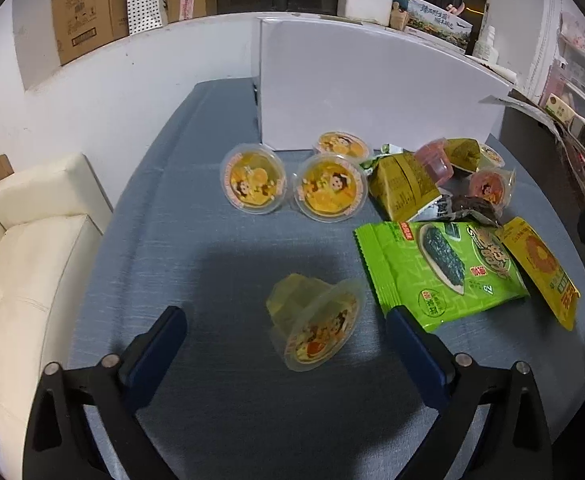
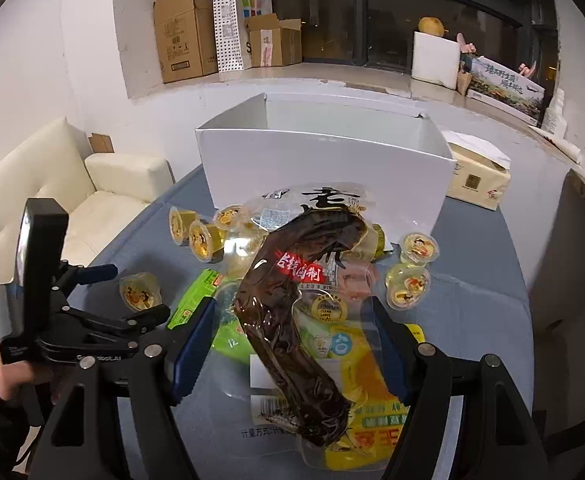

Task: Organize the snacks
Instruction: 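Grasp the brown sausage packet with the right gripper while the left gripper grasps a jelly cup, then drop the sausage packet and jelly cup into the white box, withdraw both grippers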

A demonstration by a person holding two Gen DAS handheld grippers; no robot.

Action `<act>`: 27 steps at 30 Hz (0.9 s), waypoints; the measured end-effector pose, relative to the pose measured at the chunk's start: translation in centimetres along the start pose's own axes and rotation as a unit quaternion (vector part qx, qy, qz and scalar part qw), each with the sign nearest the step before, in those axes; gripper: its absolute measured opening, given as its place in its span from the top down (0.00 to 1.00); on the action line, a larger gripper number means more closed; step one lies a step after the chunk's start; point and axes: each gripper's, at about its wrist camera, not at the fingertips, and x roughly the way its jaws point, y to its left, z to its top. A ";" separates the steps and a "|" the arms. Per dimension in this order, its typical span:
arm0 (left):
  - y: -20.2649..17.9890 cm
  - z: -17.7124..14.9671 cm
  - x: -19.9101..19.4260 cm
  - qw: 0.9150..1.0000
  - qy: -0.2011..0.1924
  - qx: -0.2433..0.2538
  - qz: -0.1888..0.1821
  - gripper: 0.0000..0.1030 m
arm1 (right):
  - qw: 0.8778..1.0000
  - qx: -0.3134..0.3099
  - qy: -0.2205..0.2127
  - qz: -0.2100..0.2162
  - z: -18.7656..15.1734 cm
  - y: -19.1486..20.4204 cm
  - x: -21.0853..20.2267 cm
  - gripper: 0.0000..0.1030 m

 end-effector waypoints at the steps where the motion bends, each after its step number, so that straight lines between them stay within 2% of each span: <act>1: 0.0 -0.1 0.2 1.000 0.001 0.005 0.003 0.20 | 1.000 0.001 0.001 0.001 -0.1 0.0 0.0 0.25; 2: -0.1 -0.1 0.1 1.000 -0.003 0.013 0.010 0.33 | 1.000 0.002 0.002 0.001 -0.1 0.2 0.2 0.25; 3: -0.2 0.0 -0.1 1.000 -0.006 0.022 0.003 0.39 | 1.000 0.003 0.003 0.003 -0.1 0.3 0.3 0.25; 4: -0.4 -0.1 -0.3 1.000 -0.007 0.027 -0.002 0.50 | 1.000 0.005 0.004 0.006 -0.2 0.3 0.3 0.25; 9: -0.9 -0.3 -1.2 0.999 -0.020 0.038 -0.010 0.50 | 1.000 0.009 0.002 0.015 -0.3 0.6 0.3 0.25; 15: -1.3 0.7 -3.7 0.998 -0.053 0.037 -0.018 0.50 | 1.000 0.012 -0.006 0.013 -0.1 0.7 -0.2 0.25; 22: -2.8 5.8 -6.9 0.993 -0.099 0.053 -0.026 0.50 | 0.999 0.030 -0.030 0.005 2.5 -1.0 -1.1 0.25; 27: -4.2 10.9 -8.1 0.989 -0.129 0.068 -0.029 0.50 | 0.998 0.040 -0.054 -0.009 6.3 -3.0 -1.7 0.25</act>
